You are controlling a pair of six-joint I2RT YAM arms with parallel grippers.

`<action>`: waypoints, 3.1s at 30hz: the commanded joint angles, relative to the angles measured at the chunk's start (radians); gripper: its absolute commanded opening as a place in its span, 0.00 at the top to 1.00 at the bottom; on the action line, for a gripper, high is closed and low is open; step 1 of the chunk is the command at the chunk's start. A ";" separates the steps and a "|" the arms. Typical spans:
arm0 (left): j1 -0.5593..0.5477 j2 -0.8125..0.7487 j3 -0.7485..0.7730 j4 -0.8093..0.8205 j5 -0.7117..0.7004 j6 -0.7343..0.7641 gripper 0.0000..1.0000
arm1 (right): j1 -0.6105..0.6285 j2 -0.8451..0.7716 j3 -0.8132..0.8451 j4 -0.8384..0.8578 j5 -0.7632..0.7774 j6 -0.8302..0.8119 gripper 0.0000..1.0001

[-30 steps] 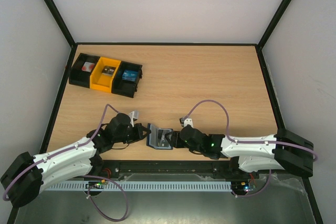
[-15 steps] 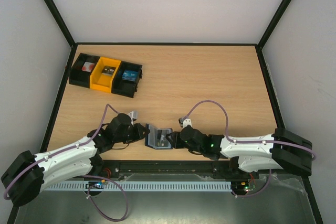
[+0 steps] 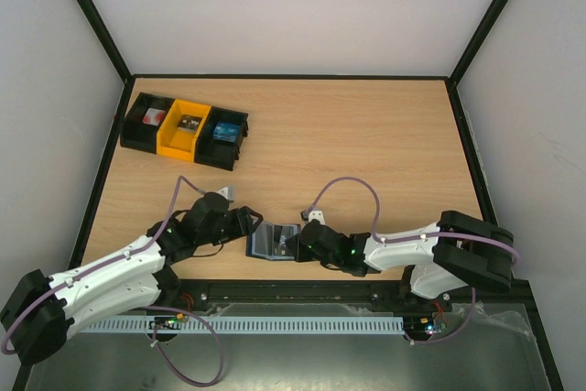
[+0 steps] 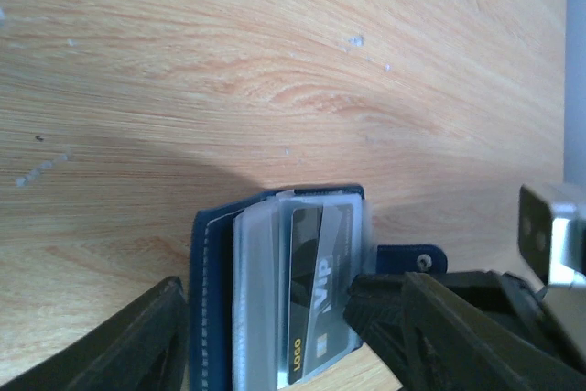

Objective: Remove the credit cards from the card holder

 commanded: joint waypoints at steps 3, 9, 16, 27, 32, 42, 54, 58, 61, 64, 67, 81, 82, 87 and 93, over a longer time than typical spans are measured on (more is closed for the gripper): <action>-0.004 -0.024 0.046 -0.044 -0.025 0.020 0.28 | 0.004 0.013 -0.003 0.008 0.031 0.002 0.86; -0.003 -0.016 0.009 0.066 0.054 -0.002 0.28 | 0.004 0.018 -0.015 0.011 0.032 0.009 0.86; -0.004 -0.005 -0.039 0.142 0.080 -0.025 0.35 | 0.004 0.019 -0.021 0.009 0.037 0.012 0.87; -0.004 0.097 -0.182 0.425 0.149 -0.084 0.43 | 0.004 0.026 -0.027 0.021 0.032 0.012 0.87; -0.006 0.162 -0.207 0.523 0.165 -0.085 0.48 | 0.005 0.031 -0.027 0.023 0.029 0.011 0.87; -0.033 0.283 -0.258 0.736 0.139 -0.131 0.61 | 0.004 0.043 -0.024 0.028 0.026 0.015 0.89; -0.041 0.407 -0.255 0.864 0.137 -0.138 0.72 | 0.004 0.041 -0.024 0.027 0.025 0.011 0.89; -0.058 0.452 -0.247 0.903 0.137 -0.145 0.74 | 0.004 0.044 -0.023 0.029 0.023 0.012 0.89; -0.066 0.486 -0.240 0.928 0.138 -0.149 0.75 | 0.004 0.040 -0.028 0.030 0.024 0.013 0.89; -0.070 0.529 -0.231 0.965 0.155 -0.151 0.76 | 0.004 0.033 -0.032 0.031 0.026 0.016 0.89; -0.071 0.554 -0.234 0.986 0.155 -0.163 0.82 | 0.004 0.030 -0.034 0.030 0.026 0.016 0.89; -0.071 0.480 -0.254 0.943 0.112 -0.161 0.97 | 0.004 0.043 -0.031 0.033 0.023 0.010 0.89; -0.070 0.477 -0.252 0.937 0.111 -0.158 0.97 | 0.004 0.043 -0.032 0.033 0.024 0.010 0.89; -0.071 0.445 -0.248 0.891 0.100 -0.143 0.97 | 0.004 0.044 -0.033 0.029 0.029 0.013 0.89; -0.072 0.378 -0.253 0.818 0.077 -0.132 0.97 | 0.004 0.043 -0.032 0.024 0.033 0.016 0.89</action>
